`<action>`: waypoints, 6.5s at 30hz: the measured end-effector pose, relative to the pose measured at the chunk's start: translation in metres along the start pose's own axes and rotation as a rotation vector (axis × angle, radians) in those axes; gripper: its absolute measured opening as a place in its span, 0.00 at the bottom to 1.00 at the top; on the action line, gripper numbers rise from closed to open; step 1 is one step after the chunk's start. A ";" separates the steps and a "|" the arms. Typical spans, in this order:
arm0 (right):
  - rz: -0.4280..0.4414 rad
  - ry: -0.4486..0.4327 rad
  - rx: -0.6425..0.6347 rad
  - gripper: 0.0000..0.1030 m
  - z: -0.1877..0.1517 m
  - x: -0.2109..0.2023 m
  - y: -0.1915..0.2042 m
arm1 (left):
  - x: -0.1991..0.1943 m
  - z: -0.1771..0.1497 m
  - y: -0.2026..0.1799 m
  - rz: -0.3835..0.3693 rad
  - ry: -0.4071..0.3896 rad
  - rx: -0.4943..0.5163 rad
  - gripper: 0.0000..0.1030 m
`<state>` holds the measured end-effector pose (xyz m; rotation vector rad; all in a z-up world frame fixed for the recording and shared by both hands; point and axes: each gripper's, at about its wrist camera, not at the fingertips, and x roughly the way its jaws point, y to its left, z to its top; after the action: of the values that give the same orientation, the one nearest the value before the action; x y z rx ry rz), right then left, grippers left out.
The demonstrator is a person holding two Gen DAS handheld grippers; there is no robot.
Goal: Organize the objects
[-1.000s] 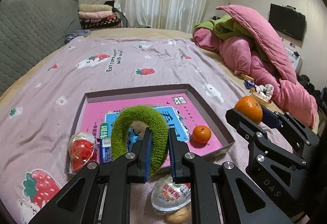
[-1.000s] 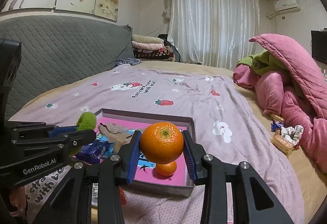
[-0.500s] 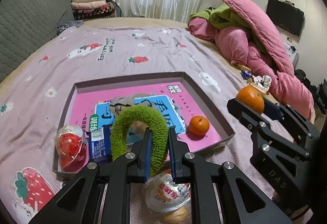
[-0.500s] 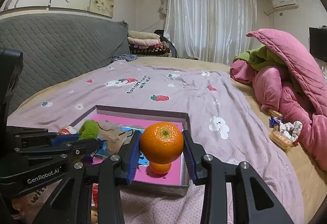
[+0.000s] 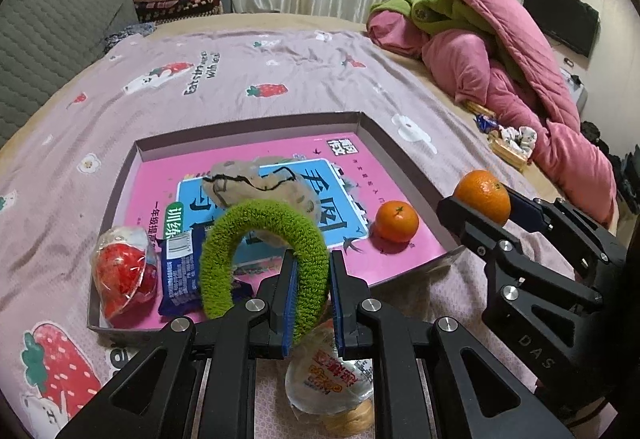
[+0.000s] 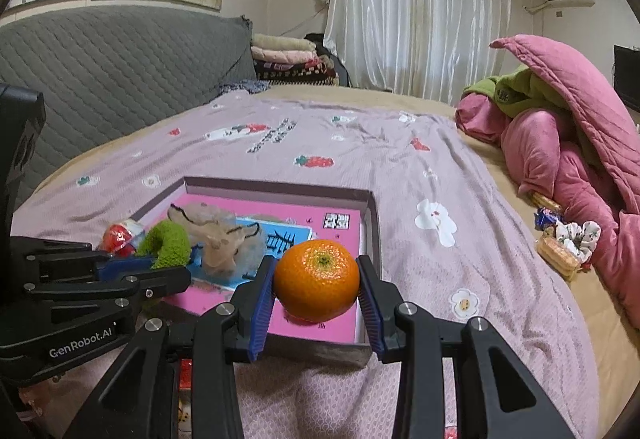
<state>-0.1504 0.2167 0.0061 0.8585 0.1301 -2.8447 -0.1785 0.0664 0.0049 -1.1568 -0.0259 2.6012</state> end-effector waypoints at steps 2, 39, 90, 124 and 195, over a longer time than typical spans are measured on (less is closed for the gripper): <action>0.000 0.015 0.002 0.39 -0.002 0.003 -0.002 | 0.003 -0.001 -0.001 -0.002 0.011 0.004 0.14; -0.001 0.147 0.021 0.38 -0.015 0.044 0.000 | 0.039 0.003 -0.004 0.040 0.054 0.012 0.14; -0.010 0.174 0.041 0.39 -0.017 0.054 -0.006 | 0.050 0.000 -0.011 0.091 0.066 0.078 0.20; -0.027 0.175 0.034 0.43 -0.017 0.050 -0.008 | 0.029 -0.002 0.027 -0.077 0.126 -0.035 0.60; 0.058 0.017 -0.035 0.59 -0.006 -0.001 0.012 | -0.042 -0.012 0.037 -0.092 -0.041 -0.007 0.67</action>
<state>-0.1435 0.2061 0.0013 0.8656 0.1538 -2.7738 -0.1529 0.0182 0.0226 -1.0782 -0.0949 2.5463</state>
